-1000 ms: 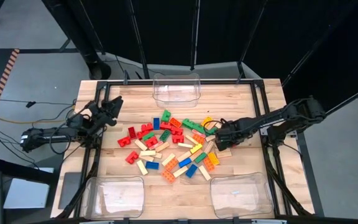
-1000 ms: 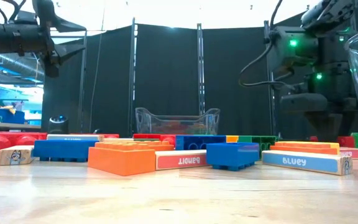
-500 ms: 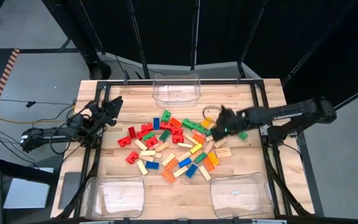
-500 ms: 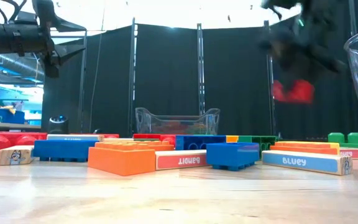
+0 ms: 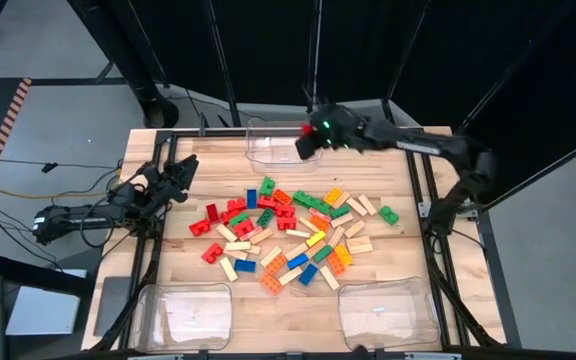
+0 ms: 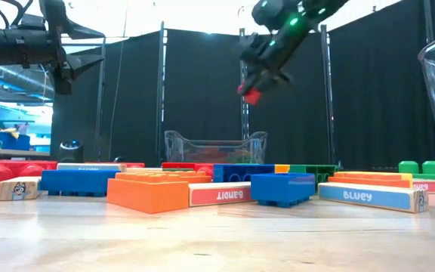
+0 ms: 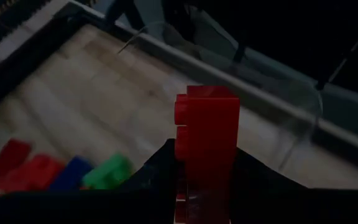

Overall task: Sort blocks by size
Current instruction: Put the 4-stud red game piece into the top center transparent bin, then put the 2-stud green game piece into the bottom right transparent bin

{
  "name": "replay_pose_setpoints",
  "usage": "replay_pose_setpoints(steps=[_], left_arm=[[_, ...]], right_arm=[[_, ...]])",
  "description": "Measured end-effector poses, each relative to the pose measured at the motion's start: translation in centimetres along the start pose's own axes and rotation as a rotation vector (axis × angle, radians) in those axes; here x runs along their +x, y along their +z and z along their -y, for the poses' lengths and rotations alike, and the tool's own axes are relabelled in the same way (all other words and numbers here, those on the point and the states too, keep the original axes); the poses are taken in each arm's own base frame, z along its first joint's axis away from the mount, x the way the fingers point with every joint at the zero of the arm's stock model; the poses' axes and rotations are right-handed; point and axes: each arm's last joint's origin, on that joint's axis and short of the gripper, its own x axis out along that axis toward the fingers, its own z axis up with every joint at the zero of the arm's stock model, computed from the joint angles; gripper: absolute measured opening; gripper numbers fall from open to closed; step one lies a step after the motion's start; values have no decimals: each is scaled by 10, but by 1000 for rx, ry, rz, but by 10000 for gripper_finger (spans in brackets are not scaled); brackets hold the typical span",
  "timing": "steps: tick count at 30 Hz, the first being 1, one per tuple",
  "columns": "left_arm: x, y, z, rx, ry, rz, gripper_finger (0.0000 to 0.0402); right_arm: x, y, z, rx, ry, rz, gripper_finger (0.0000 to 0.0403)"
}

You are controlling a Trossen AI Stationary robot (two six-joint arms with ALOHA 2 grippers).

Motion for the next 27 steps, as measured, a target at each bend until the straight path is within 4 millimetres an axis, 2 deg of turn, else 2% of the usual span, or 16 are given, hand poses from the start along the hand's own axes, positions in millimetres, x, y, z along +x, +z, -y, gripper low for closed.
replay_pose_setpoints(steps=[4, 5, 8, 11, 13, 15, 17, 20, 22, 24, 27], left_arm=[[0, 0, 0, 0, 0, 0, 245], [0, 0, 0, 0, 0, 0, 245], [0, 0, 0, 0, 0, 0, 245], [0, 0, 0, -1, 0, 0, 245], [0, 0, 0, -1, 0, 0, 245], [0, 0, 0, 1, 1, -3, 245], [0, 0, 0, 2, 1, -4, 245], [0, -1, 0, 3, -1, -7, 245], [0, -1, 0, 3, -6, -11, 245], [0, -1, 0, 4, -12, -17, 245], [0, -2, 0, 5, -14, -23, 245]], right_arm=[[25, 20, 2, -84, 19, -11, 104], [29, 24, 1, -108, 22, -7, 114], [37, 32, -4, -161, 24, 3, 201], [35, 40, -8, -181, 27, 5, 298], [30, 44, -10, -187, 26, -23, 341], [22, 45, -10, -191, 36, -88, 358], [8, 44, -9, -248, 59, -188, 358], [-32, 33, -7, -359, 65, -392, 342], [-58, 19, -1, -394, 34, -516, 330], [-77, 1, 6, -381, -5, -589, 322], [-106, -29, 23, -279, -37, -583, 316]])
